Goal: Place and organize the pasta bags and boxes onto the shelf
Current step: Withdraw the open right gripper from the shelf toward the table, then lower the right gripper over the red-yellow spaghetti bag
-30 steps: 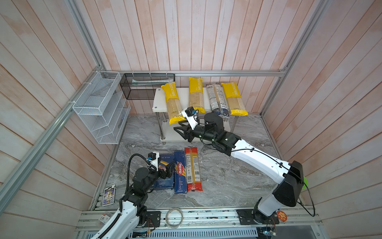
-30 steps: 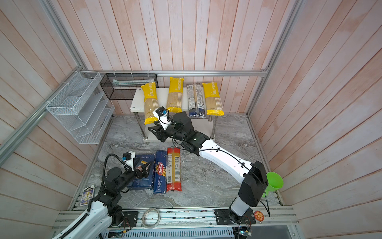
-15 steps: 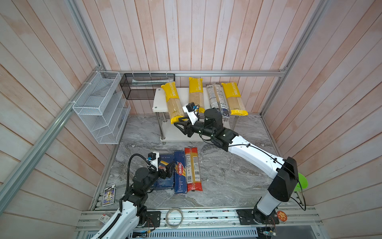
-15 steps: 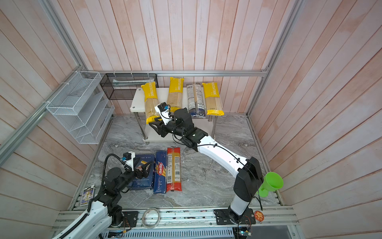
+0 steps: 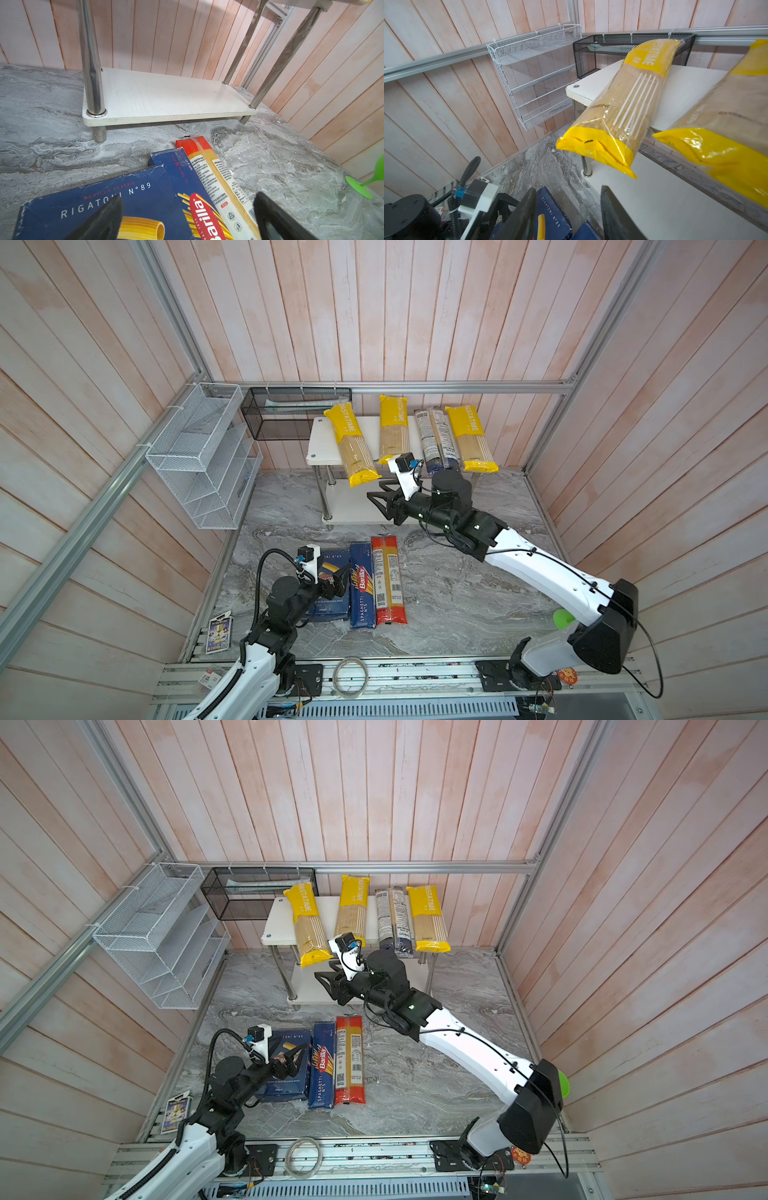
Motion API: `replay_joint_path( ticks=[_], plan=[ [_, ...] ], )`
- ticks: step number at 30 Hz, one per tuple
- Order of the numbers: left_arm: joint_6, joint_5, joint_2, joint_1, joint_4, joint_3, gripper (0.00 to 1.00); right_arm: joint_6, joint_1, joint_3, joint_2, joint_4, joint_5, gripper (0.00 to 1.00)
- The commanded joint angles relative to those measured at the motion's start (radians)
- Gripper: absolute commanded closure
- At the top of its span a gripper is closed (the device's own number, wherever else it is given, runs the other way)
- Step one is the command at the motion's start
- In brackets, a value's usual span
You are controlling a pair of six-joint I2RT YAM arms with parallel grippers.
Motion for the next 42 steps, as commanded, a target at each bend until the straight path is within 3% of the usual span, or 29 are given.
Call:
replay_joint_path(
  ticks=[1,11,17,28,42],
  plan=[
    [-0.005,-0.011,-0.002,-0.002,0.002,-0.002,0.00,0.009,0.068,-0.073,-0.089,-0.050,0.141,0.49],
    [-0.006,-0.018,-0.003,-0.003,0.002,-0.001,0.01,0.235,0.162,-0.427,-0.360,-0.198,0.394,0.47],
    [-0.003,-0.017,-0.001,-0.003,0.003,0.000,0.00,0.413,0.168,-0.605,-0.419,-0.220,0.423,0.44],
    [-0.002,-0.010,0.007,-0.003,0.005,0.002,0.01,0.588,0.168,-0.692,-0.260,-0.130,0.374,0.35],
    [0.000,0.003,0.019,-0.003,0.008,0.005,0.00,0.532,0.168,-0.590,-0.036,-0.133,0.246,0.29]
  ],
)
